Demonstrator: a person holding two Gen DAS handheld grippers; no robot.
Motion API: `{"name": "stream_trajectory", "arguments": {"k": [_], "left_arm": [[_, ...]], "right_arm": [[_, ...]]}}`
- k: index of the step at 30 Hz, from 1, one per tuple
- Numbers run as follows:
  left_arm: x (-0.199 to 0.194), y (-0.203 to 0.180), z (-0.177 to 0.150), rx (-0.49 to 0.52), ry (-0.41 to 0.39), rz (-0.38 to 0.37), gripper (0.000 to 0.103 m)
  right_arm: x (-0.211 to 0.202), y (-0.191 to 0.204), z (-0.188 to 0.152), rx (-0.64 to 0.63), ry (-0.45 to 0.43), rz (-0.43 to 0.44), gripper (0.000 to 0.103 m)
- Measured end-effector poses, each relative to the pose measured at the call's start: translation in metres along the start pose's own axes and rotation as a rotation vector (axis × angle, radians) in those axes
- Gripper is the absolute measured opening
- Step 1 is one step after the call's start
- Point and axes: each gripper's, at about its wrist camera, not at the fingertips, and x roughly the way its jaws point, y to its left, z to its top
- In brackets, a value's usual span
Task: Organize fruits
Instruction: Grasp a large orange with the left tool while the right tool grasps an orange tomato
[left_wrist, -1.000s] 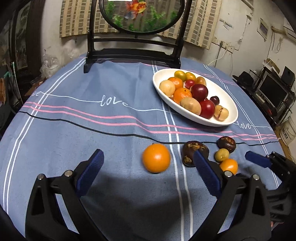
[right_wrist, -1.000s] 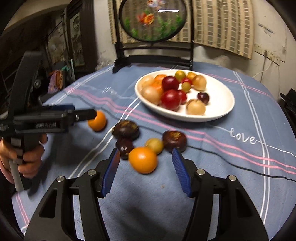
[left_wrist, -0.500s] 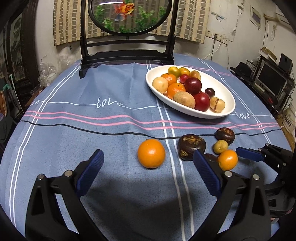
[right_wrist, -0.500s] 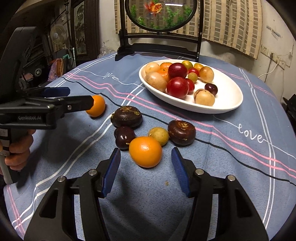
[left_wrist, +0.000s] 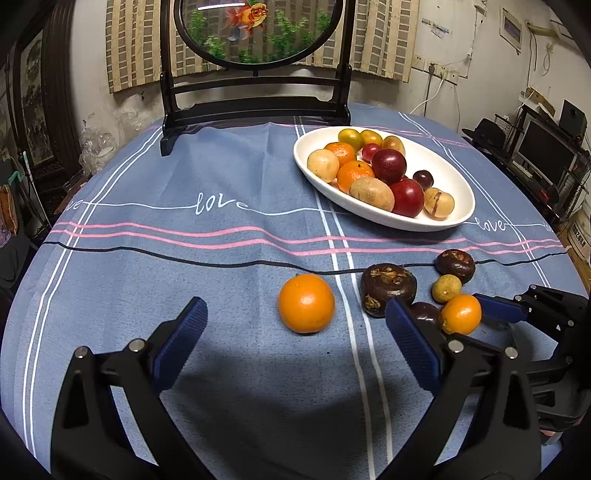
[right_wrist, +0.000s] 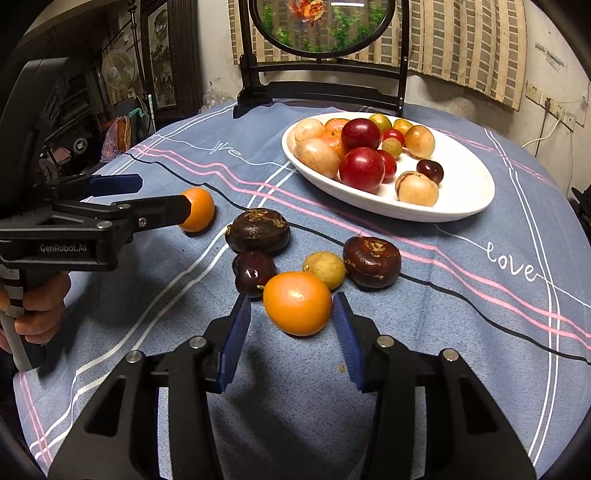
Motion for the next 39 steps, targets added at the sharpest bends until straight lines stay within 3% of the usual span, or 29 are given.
{"name": "stream_trajectory", "arguments": {"k": [10, 14, 17, 20, 24, 28, 39], "left_arm": [[0.005, -0.001, -0.001, 0.034, 0.014, 0.012, 0.099], [0.008, -0.005, -0.002, 0.098, 0.021, 0.008, 0.099], [0.007, -0.013, -0.006, 0.178, -0.014, 0.057, 0.097], [0.008, -0.014, -0.007, 0.193, -0.016, 0.062, 0.090], [0.014, -0.007, -0.006, 0.166, 0.017, 0.036, 0.070], [0.020, -0.005, -0.006, 0.162, 0.031, 0.030, 0.065], [0.026, -0.010, -0.007, 0.171, 0.057, -0.038, 0.039]], "right_arm": [[0.000, -0.002, 0.001, 0.017, 0.003, -0.015, 0.039], [-0.011, -0.005, 0.002, 0.028, -0.042, -0.033, 0.039], [-0.019, -0.012, 0.004, 0.070, -0.067, -0.023, 0.039], [-0.019, -0.016, 0.004, 0.086, -0.066, -0.041, 0.038], [-0.020, -0.018, 0.003, 0.093, -0.064, -0.052, 0.038], [-0.020, -0.019, 0.003, 0.096, -0.070, -0.060, 0.038], [-0.020, -0.020, 0.003, 0.098, -0.072, -0.069, 0.038]]}}
